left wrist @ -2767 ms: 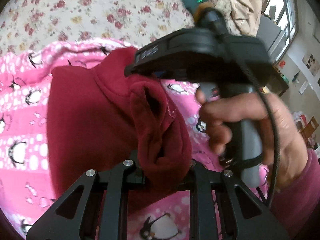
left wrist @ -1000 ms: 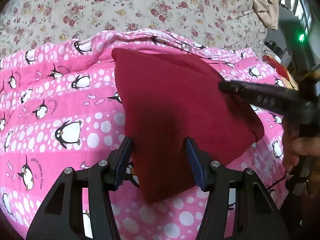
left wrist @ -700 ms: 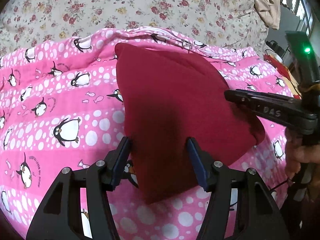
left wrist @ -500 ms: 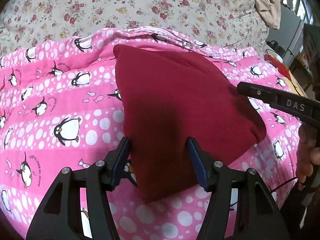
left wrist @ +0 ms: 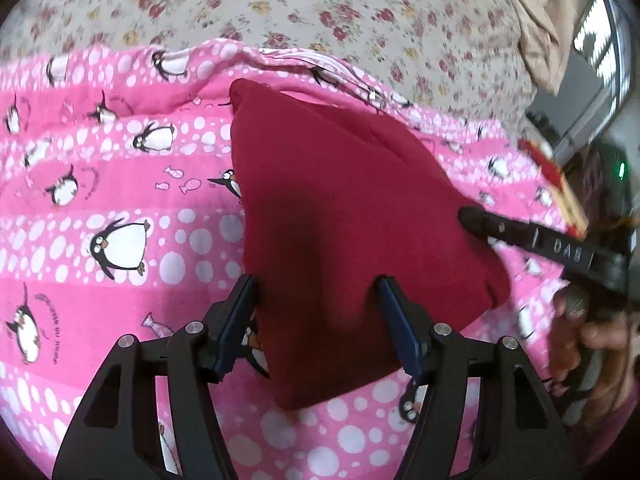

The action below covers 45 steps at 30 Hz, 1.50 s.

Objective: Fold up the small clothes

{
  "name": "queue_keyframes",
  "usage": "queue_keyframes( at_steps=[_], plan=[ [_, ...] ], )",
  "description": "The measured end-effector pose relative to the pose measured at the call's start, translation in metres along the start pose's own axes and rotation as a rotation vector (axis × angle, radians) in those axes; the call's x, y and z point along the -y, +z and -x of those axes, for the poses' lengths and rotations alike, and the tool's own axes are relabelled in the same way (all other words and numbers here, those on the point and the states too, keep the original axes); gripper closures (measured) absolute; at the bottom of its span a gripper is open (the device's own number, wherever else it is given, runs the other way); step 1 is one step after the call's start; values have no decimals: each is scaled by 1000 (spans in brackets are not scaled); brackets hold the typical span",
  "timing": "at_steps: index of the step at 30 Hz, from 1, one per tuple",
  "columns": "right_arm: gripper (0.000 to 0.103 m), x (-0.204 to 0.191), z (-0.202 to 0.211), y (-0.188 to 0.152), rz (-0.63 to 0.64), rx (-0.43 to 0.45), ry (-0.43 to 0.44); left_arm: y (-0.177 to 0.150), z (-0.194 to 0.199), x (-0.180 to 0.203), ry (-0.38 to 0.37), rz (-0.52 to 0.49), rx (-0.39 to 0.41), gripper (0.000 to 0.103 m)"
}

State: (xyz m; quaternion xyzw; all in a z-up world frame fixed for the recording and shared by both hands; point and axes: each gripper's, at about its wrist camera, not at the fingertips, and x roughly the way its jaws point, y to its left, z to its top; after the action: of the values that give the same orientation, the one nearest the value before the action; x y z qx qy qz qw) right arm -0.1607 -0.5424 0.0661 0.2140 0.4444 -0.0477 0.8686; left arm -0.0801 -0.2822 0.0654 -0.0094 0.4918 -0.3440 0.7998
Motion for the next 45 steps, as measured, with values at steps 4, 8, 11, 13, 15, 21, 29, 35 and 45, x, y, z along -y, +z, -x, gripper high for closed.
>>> queue_keyframes(
  at_steps=[4,8,11,13,15,21,29,35,45],
  plan=[
    [32,17,-6,1,-91,-3,88,8,-3,-14,-65,91,-5,32],
    [27,27,-20,1,-161,-20,189,14,-12,-20,-96,126,-20,27],
    [22,24,-30,4,-145,-28,226,18,-20,-24,-128,138,-25,23],
    [22,23,-37,6,-134,-43,242,20,-28,-27,-149,157,-42,23],
    [21,21,-45,8,-125,-54,255,23,-35,-31,-174,180,-58,23],
    [16,21,-67,16,-137,-64,290,33,-55,-33,-216,195,-113,12],
    [38,3,-73,18,-64,-39,297,36,-62,-23,-187,131,-117,20],
    [56,-15,-45,16,-17,0,296,27,-23,-19,-184,102,-74,44],
    [56,-65,11,-48,41,-79,437,-61,80,-17,-132,18,-67,44]
  ],
)
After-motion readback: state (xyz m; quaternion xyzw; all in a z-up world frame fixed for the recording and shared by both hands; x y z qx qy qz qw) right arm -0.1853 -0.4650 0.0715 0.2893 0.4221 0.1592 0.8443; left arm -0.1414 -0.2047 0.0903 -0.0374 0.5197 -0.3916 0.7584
